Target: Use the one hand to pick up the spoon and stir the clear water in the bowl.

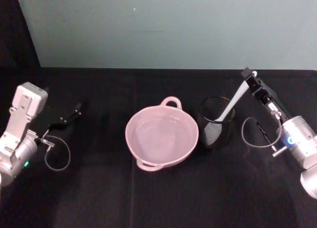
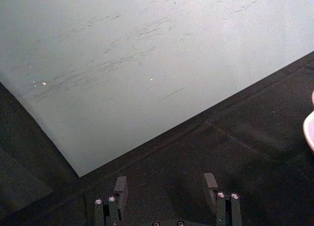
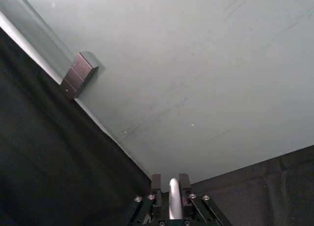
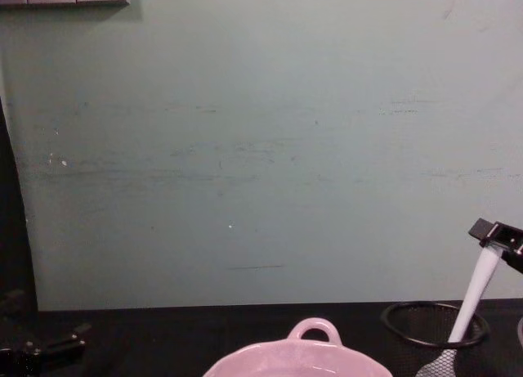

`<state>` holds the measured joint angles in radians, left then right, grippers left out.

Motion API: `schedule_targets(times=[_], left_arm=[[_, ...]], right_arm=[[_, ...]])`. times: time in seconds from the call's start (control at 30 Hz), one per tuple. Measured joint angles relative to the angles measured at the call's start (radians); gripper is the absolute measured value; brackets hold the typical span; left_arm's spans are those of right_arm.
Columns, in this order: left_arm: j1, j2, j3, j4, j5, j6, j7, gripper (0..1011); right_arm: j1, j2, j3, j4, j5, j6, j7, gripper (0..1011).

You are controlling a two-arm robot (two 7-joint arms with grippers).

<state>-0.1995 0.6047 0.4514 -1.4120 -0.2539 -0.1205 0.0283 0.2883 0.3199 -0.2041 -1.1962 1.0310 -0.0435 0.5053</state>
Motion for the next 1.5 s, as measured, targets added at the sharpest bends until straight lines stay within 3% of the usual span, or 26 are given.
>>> schedule_targets(times=[0.3, 0.33, 0.57, 0.87, 1.13, 1.23, 1.33, 1.47, 1.5], left_arm=[[0.0, 0.0, 0.0, 0.0, 0.0, 0.0, 0.0, 1011], [0.0, 0.0, 0.0, 0.0, 0.0, 0.0, 0.0, 1011], [0.0, 0.0, 0.0, 0.0, 0.0, 0.0, 0.0, 1011], [0.0, 0.0, 0.0, 0.0, 0.0, 0.0, 0.0, 1011], [0.0, 0.0, 0.0, 0.0, 0.0, 0.0, 0.0, 1011], [0.0, 0.0, 0.0, 0.0, 0.0, 0.0, 0.0, 1011], [0.0, 0.0, 0.0, 0.0, 0.0, 0.0, 0.0, 1011], [0.0, 0.0, 0.0, 0.0, 0.0, 0.0, 0.0, 1011], [0.0, 0.0, 0.0, 0.0, 0.0, 0.0, 0.0, 1011]], right_arm=[[0.0, 0.007, -0.007, -0.001, 0.008, -0.001, -0.009, 497], [-0.004, 0.008, -0.007, -0.004, 0.01, -0.002, -0.01, 560], [-0.033, 0.014, -0.007, -0.034, 0.025, -0.002, -0.018, 757], [-0.151, 0.061, 0.01, -0.19, 0.042, -0.007, -0.06, 993], [-0.268, 0.139, 0.034, -0.327, 0.057, 0.023, -0.144, 1002], [-0.29, 0.185, 0.026, -0.362, -0.007, 0.041, -0.224, 1002], [-0.297, 0.215, 0.007, -0.386, -0.133, 0.046, -0.333, 1002], [-0.291, 0.221, -0.009, -0.389, -0.235, 0.029, -0.403, 1003], [-0.287, 0.22, -0.017, -0.385, -0.286, 0.009, -0.434, 1002]])
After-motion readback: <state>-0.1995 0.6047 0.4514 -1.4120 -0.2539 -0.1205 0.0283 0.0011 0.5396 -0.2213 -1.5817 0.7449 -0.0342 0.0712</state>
